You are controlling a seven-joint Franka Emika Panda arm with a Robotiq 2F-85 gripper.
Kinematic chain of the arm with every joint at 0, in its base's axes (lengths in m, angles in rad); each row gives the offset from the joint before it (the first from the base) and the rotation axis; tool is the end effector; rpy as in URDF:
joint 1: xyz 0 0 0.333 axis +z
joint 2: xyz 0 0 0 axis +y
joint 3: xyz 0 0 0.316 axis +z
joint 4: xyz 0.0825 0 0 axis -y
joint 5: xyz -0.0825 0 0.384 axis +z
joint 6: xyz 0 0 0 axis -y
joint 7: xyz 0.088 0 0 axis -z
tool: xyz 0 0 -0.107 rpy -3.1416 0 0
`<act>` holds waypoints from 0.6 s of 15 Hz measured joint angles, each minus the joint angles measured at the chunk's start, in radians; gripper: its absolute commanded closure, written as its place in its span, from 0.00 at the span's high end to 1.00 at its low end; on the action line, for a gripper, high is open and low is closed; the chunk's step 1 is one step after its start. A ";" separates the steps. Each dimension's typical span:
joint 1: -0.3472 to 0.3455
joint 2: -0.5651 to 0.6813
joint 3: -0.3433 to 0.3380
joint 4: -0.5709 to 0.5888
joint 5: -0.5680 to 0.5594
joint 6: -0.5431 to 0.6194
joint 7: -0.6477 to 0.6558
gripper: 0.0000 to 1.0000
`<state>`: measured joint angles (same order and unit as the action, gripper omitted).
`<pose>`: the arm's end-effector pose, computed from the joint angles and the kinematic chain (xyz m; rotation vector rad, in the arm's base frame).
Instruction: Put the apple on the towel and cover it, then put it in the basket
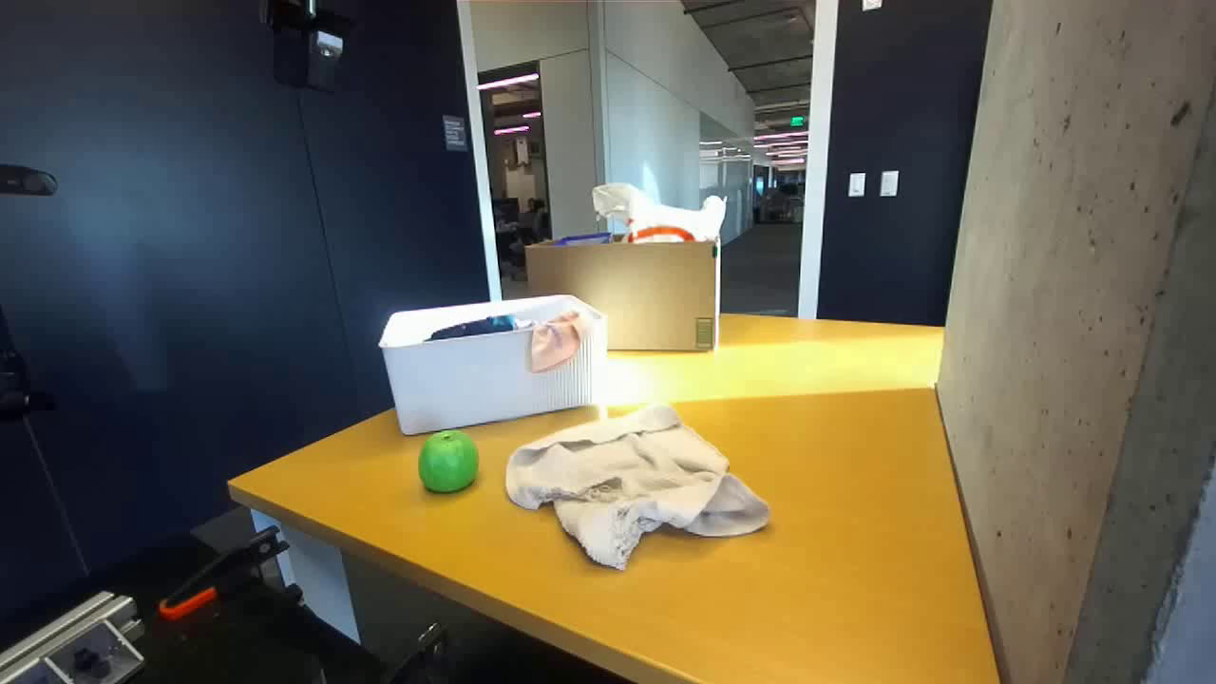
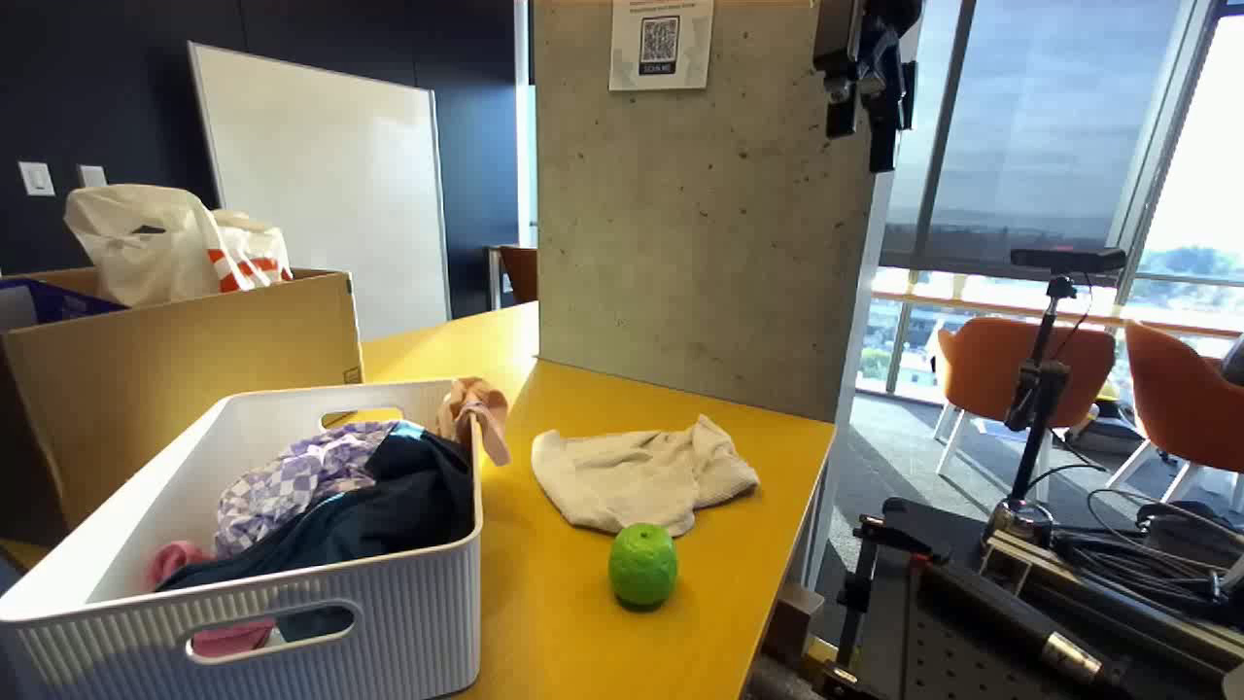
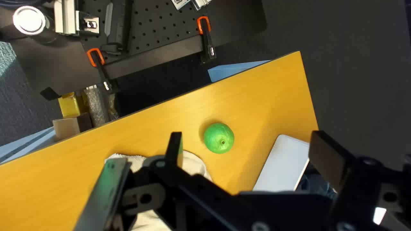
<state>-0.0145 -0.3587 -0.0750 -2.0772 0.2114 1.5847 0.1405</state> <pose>0.4316 -0.0206 0.5676 -2.8802 0.3484 0.2059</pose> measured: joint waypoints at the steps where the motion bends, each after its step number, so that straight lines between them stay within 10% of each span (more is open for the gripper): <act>1: 0.000 0.000 0.000 0.001 0.000 0.000 0.000 1.00; 9: -0.012 0.059 0.001 0.043 -0.004 0.012 0.000 1.00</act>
<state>-0.0260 -0.2993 -0.0738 -2.0342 0.2071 1.5966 0.1405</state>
